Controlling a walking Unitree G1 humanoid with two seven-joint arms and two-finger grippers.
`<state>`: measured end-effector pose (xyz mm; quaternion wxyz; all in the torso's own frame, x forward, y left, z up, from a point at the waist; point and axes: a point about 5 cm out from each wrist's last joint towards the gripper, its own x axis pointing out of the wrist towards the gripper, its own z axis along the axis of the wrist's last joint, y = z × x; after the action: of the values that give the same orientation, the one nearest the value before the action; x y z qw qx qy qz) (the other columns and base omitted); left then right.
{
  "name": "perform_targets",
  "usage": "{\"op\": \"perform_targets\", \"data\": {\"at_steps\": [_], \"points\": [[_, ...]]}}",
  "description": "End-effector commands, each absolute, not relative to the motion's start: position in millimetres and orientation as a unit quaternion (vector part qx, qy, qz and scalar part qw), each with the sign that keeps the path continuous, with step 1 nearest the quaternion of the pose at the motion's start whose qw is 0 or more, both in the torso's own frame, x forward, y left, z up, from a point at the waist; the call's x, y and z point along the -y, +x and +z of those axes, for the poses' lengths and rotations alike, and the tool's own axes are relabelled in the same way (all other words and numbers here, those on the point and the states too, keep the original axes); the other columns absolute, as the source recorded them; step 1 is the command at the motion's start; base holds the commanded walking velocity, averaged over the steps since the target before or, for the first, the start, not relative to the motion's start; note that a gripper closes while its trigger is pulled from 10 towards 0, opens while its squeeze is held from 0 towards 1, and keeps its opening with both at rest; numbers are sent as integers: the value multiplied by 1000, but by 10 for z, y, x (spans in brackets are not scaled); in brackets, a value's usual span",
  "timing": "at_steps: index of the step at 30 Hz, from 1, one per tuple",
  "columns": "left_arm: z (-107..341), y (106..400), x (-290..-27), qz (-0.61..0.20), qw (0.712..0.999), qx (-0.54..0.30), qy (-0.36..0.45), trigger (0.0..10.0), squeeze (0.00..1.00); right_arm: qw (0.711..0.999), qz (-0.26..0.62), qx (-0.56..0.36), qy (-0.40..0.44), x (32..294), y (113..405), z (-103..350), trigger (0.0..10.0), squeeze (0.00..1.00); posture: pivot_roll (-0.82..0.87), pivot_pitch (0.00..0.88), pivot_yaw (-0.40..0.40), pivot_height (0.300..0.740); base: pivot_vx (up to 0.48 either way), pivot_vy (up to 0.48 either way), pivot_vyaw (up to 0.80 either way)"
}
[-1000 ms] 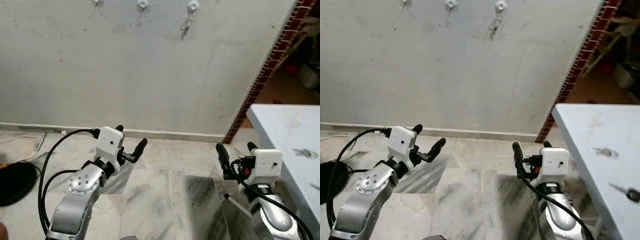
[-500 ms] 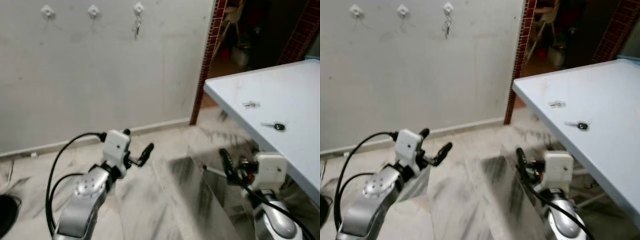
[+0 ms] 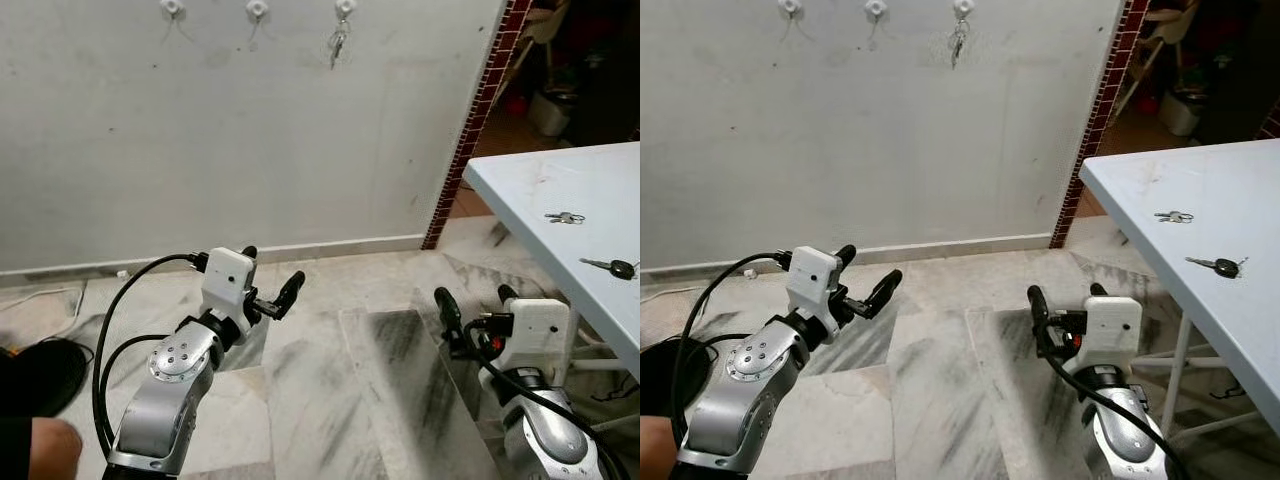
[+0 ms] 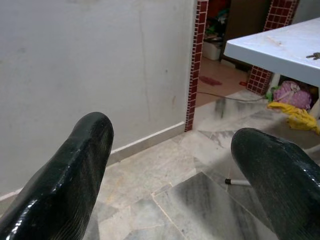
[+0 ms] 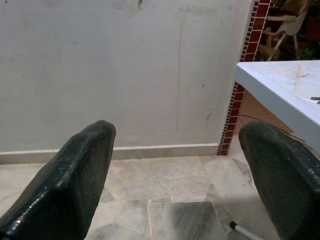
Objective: Hang keys on a hook
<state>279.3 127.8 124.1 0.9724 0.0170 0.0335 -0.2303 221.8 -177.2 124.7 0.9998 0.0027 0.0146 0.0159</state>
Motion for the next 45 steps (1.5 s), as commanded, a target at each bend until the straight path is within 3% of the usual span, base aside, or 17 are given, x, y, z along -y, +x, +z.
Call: {"op": "perform_targets", "data": {"at_steps": [1, 37, 45], "points": [[1273, 2857, -1286, -218, 975, -28, 21, 10000, 0, 1000, 12, -10, 1, 1795, 2258, 1260, 10000, 0, 77, 0, -21, 740, 0, 0, 0], [1165, 2825, -1310, -210, 977, -40, 19, 10000, 0, 1000, 9, -17, 5, 1786, 2242, 1209, 10000, 0, 72, 0, -26, 740, 0, 0, 0], [1078, 2828, -1360, -203, 977, -53, 24, 10000, 0, 1000, -6, -27, 7, 1823, 2255, 1176, 10000, 0, 72, 0, -27, 740, 0, 0, -625]]}}
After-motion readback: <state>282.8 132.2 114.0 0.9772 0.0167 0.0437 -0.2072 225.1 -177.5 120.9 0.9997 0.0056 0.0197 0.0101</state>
